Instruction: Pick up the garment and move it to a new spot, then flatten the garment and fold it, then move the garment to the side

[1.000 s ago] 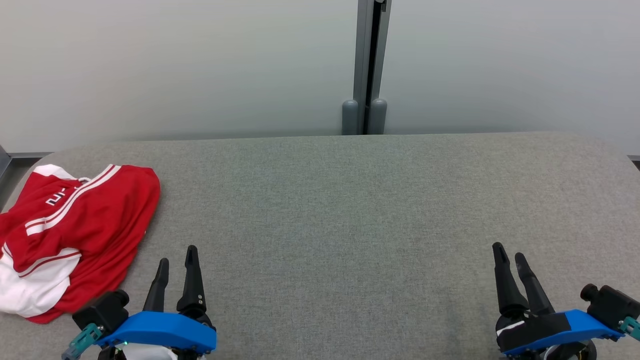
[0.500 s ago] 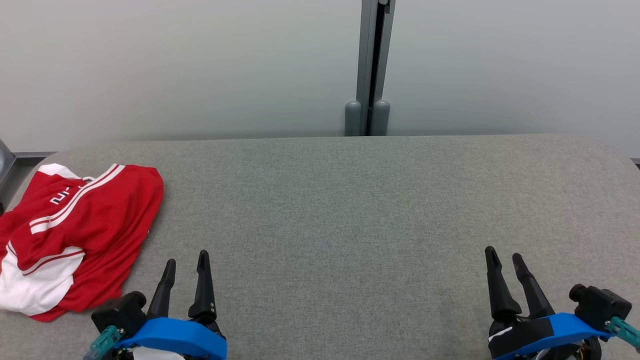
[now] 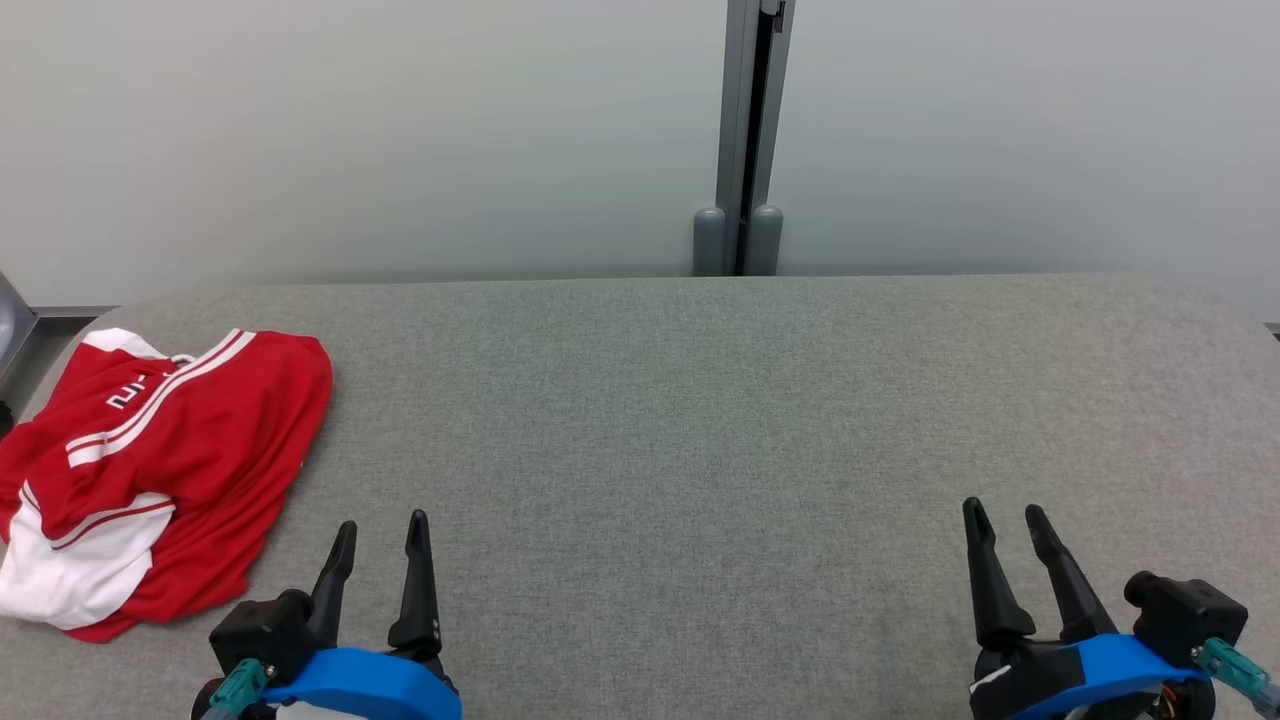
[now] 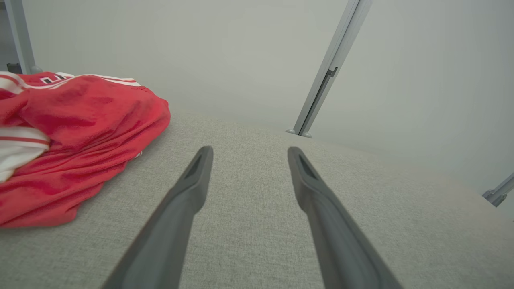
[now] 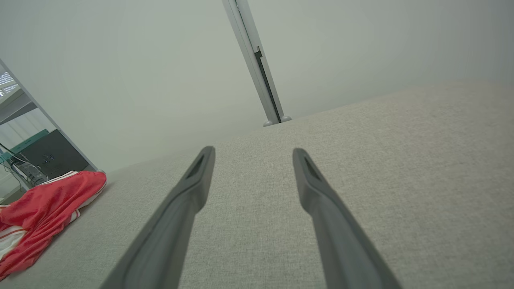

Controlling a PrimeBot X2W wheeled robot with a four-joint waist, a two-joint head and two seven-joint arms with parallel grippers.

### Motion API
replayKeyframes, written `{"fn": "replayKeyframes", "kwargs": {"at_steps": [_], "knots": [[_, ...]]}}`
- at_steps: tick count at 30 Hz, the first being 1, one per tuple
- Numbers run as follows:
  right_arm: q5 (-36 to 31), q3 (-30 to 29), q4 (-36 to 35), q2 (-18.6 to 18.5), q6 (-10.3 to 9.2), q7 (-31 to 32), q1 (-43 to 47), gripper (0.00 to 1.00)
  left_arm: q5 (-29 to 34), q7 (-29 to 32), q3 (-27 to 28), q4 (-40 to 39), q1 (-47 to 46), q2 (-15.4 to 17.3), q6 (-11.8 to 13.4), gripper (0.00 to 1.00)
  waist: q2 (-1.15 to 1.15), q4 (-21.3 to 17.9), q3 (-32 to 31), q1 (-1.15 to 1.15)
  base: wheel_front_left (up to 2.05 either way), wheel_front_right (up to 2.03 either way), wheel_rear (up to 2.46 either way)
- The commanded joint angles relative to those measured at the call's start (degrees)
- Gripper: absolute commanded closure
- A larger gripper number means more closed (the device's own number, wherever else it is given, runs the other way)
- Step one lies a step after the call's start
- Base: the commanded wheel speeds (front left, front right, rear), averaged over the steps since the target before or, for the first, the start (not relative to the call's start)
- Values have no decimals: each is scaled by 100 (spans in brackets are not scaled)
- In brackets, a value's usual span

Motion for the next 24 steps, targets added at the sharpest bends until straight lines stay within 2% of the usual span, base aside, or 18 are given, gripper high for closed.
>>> {"fn": "replayKeyframes", "kwargs": {"at_steps": [1,13,24], "knots": [[-121,1,-48,-47,11,-45,39,0,127,-46,-33,-21,-14,39,34,0,0,6,-1,0,0,0,0],[-602,11,-1,-54,13,-185,73,0,534,-86,-181,37,-12,70,116,0,0,43,-9,0,0,0,0],[-1057,-138,61,-56,14,-177,147,0,844,-16,-222,73,37,100,294,0,0,106,-32,0,0,0,0]]}}
